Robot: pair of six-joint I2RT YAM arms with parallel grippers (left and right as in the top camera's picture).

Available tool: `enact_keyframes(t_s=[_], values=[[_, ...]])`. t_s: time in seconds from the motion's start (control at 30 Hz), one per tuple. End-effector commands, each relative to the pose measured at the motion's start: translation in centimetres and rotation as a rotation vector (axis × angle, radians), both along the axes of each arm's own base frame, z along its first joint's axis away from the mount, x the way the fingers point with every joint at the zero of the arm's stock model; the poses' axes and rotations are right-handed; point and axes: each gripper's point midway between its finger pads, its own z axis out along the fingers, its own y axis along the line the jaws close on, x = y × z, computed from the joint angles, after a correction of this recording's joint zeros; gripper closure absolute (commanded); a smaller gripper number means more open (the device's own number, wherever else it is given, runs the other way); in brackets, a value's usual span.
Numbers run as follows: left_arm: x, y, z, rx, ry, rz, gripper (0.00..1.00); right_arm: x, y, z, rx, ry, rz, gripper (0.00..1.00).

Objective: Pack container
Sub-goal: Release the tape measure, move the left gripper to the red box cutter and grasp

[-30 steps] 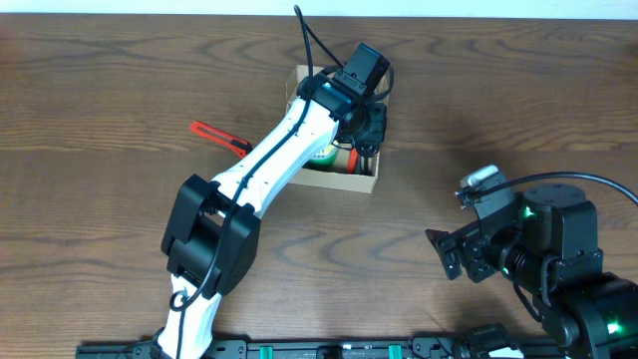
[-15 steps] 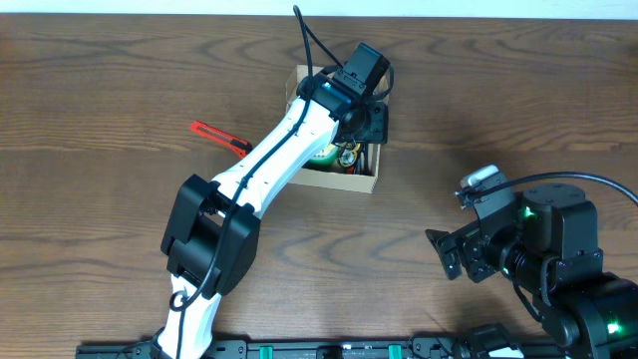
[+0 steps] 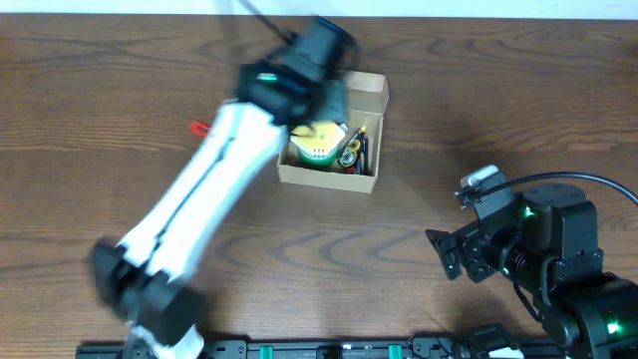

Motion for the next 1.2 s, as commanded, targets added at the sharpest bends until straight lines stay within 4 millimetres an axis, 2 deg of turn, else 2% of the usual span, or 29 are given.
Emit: enact_keyframes(t_s=[0.0, 0.13, 0.23, 0.33, 0.47, 0.6, 0.83, 1.03, 1.17], values=[[1.9, 6.9, 2.4, -0.011, -0.059, 0.324, 0.39, 0.0, -0.1, 0.0, -0.005, -0.001, 0.004, 0.01], [2.7, 11.2, -1.1, -0.037, 0.055, 0.551, 0.38, 0.0, -0.1, 0.0, -0.005, -0.001, 0.005, 0.01], [3.3, 13.4, -4.3, -0.037, 0.14, 0.695, 0.37, 0.0, -0.1, 0.0, -0.005, -0.001, 0.005, 0.01], [3.9, 13.9, -7.5, -0.028, 0.217, 0.743, 0.31, 0.0, -0.1, 0.0, -0.005, -0.001, 0.005, 0.01], [4.4, 14.1, -12.1, 0.015, 0.3, 0.802, 0.3, 0.0, -0.1, 0.0, -0.005, -0.001, 0.005, 0.01], [4.5, 14.5, -14.8, 0.029, 0.36, 0.822, 0.26, 0.0, -0.1, 0.0, -0.005, -0.001, 0.005, 0.01], [5.2, 15.1, -17.9, 0.029, 0.419, 0.8, 0.24, 0.0, -0.1, 0.0, -0.005, -0.001, 0.005, 0.01], [5.7, 16.0, -19.1, 0.002, 0.427, 0.818, 0.25, 0.0, -0.1, 0.0, -0.005, -0.001, 0.005, 0.01], [5.3, 15.8, -20.2, -0.002, 0.445, 0.793, 0.25, 0.0, -0.1, 0.0, -0.005, -0.001, 0.005, 0.01]])
